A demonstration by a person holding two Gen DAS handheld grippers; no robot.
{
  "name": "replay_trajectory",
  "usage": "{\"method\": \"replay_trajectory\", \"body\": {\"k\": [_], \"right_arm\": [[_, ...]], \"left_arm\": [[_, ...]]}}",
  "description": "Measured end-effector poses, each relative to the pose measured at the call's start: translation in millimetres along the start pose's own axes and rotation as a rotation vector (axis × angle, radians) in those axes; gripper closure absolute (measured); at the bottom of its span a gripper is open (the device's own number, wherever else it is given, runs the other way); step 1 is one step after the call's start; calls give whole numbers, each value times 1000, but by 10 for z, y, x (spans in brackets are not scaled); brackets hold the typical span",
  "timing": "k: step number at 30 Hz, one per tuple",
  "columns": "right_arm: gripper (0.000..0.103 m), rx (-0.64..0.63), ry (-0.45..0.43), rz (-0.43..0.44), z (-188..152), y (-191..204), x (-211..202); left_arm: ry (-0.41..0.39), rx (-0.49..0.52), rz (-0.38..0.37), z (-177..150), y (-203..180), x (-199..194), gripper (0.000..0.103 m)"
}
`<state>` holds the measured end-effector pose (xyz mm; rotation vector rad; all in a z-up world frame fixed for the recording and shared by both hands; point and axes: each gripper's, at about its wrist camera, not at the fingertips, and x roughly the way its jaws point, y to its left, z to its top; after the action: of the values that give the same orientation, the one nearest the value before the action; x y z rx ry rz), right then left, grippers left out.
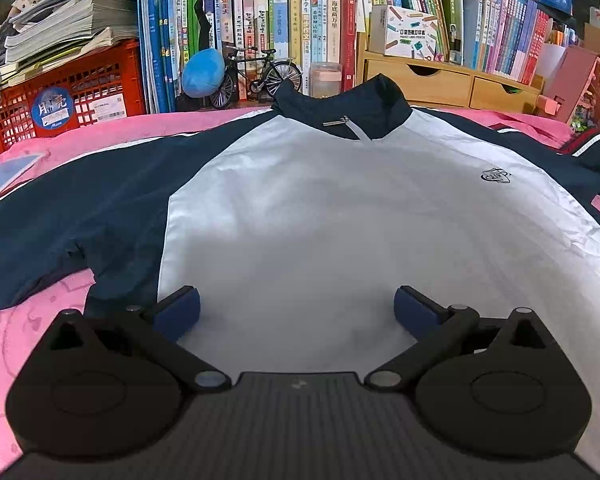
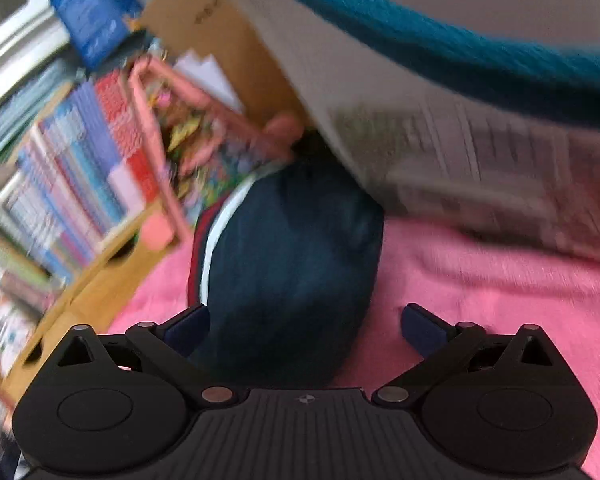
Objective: Fold clothes
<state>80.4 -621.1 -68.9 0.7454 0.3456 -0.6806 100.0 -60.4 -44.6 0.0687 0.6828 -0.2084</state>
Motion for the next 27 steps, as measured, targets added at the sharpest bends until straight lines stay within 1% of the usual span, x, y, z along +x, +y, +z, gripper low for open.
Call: {"method": "replay_trajectory", "body": {"k": [1,2,3,4,5,6,9,11,13,15,18,20,21,22,24,26,27], "right_arm": [[2,11,-17,-8,15,-7,70],[10,13,-8,-23,33,-7,120],[21,14,0,-39,52,-6,171],[59,16,8,-54,70,-6,221],[91,19,19,-68,88,-5,269],[91,29,41,-71,102,3,285],[94,-14,9,-45,145,169,167],[94,-112,-51,-4,135,433,-15],[94,-247,-90,55,65,759,-214],[94,-416,-94,148,-121,1128,-424],[94,-722,-75,269,-628,1694,-701],[92,-896,-24,350,-1026,1957,-810],[90,-971,8,366,-1246,2028,-820],[87,-1042,39,379,-1460,2095,-825],[76,-1117,108,365,-1735,2125,-773],[44,-1154,188,355,-1909,2085,-723],[38,-1141,209,369,-1903,2066,-733]], "left_arm": [[0,-2,1,5,-3,5,0],[0,-3,2,11,-6,11,0],[0,-5,3,16,-8,16,0],[0,-6,3,19,-10,19,0],[0,-7,4,22,-10,22,0],[-1,-8,4,23,-10,23,0],[-2,-11,3,27,-11,30,0],[-3,-13,2,29,-12,32,0],[-5,-17,-1,26,-1,28,0],[-7,-21,-4,23,7,23,0],[-8,-22,-6,21,6,20,0],[-10,-23,-9,15,13,15,0],[-11,-25,-10,13,16,14,0],[-12,-26,-12,10,20,13,0],[-14,-29,-16,4,27,9,0],[-16,-32,-20,0,31,6,0],[-17,-33,-22,-2,34,5,0]]}}
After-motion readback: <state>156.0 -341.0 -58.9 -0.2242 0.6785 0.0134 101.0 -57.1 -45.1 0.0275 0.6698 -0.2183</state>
